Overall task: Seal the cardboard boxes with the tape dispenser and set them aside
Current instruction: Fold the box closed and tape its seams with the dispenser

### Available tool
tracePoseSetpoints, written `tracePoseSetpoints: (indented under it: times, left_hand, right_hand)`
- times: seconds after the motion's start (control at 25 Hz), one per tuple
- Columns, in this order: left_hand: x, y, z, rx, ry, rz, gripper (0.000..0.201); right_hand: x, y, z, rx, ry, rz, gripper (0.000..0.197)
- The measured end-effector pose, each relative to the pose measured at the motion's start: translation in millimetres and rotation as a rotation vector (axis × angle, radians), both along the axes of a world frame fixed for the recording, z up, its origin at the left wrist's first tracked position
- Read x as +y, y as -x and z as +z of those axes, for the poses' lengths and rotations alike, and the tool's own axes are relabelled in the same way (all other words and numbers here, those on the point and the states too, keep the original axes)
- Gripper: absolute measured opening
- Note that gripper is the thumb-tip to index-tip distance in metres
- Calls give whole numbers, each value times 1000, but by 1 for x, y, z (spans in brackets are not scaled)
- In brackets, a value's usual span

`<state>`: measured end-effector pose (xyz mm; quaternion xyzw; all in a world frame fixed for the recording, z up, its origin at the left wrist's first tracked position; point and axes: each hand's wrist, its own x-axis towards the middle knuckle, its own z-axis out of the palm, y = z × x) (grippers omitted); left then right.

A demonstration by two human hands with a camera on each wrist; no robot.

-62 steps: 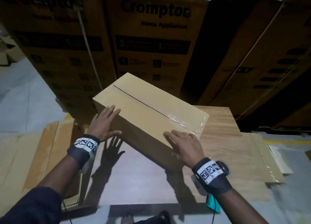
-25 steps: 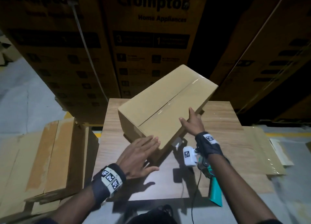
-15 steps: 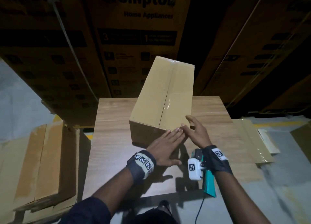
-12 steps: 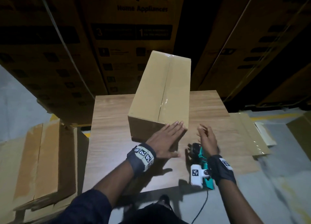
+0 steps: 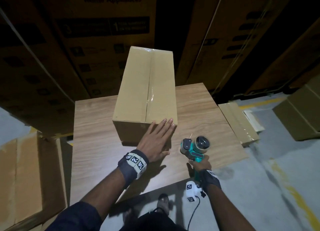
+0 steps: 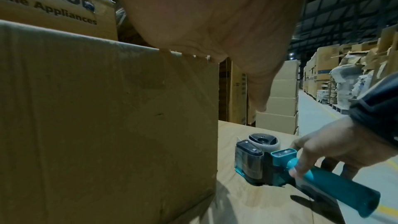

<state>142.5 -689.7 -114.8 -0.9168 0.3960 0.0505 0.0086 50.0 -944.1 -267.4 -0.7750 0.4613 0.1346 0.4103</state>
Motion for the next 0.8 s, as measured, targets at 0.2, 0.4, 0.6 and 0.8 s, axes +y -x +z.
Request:
tracePoseSetpoints:
  times: [0.2,0.4,0.6,0.8]
  left_hand:
    - [6,-9,15,146,71,-21,106]
    - [25,-11,44,495,472,161,74]
    - [40,-10,67,799,790,320,52]
    - [43,-18,89,1314,1250,575,55]
  right_hand:
    - [-5,3,-13,-141,-274,-23,51]
    - [4,8,63,-515,-576,-170,25]
    - [12,14,146,-838,-269,79,36]
    - [31,7,195,-1105,362,613,32]
